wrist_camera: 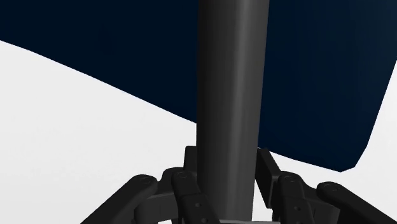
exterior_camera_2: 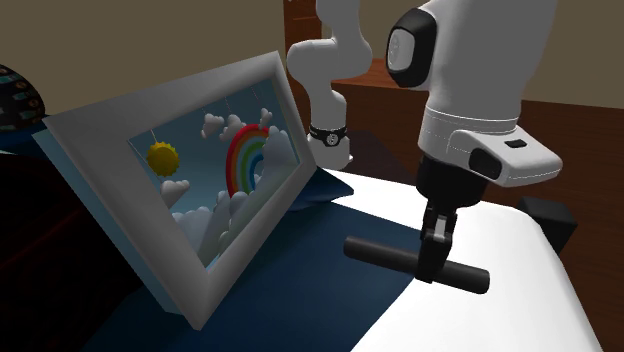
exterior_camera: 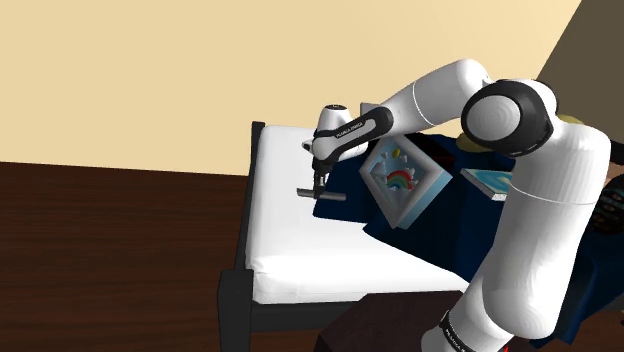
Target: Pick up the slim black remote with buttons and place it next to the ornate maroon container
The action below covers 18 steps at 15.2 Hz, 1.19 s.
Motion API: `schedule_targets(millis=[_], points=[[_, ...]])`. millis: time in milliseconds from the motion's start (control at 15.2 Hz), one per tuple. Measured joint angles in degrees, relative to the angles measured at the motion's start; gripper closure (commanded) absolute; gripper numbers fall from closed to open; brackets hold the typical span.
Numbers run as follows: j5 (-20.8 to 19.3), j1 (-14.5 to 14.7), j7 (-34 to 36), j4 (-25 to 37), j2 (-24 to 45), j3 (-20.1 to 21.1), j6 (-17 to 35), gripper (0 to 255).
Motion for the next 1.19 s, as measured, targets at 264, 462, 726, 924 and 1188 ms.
schedule_targets(millis=[264, 462, 726, 924, 1188], points=[[-0.43, 0.19, 0.34, 0.76, -1.70, -0.10, -2.45, 255], [-0.69, 0.18, 0.32, 1.78, -3.00, -0.23, -4.74, 255], [-0.95, 0.24, 0.41, 3.35, -4.29, -0.29, -7.58, 255], [-1.23, 0.32, 0.53, 4.08, -5.58, -0.34, -9.59, 255], [-1.51, 0.44, 0.74, 5.52, -6.94, -0.33, -12.36, 255]])
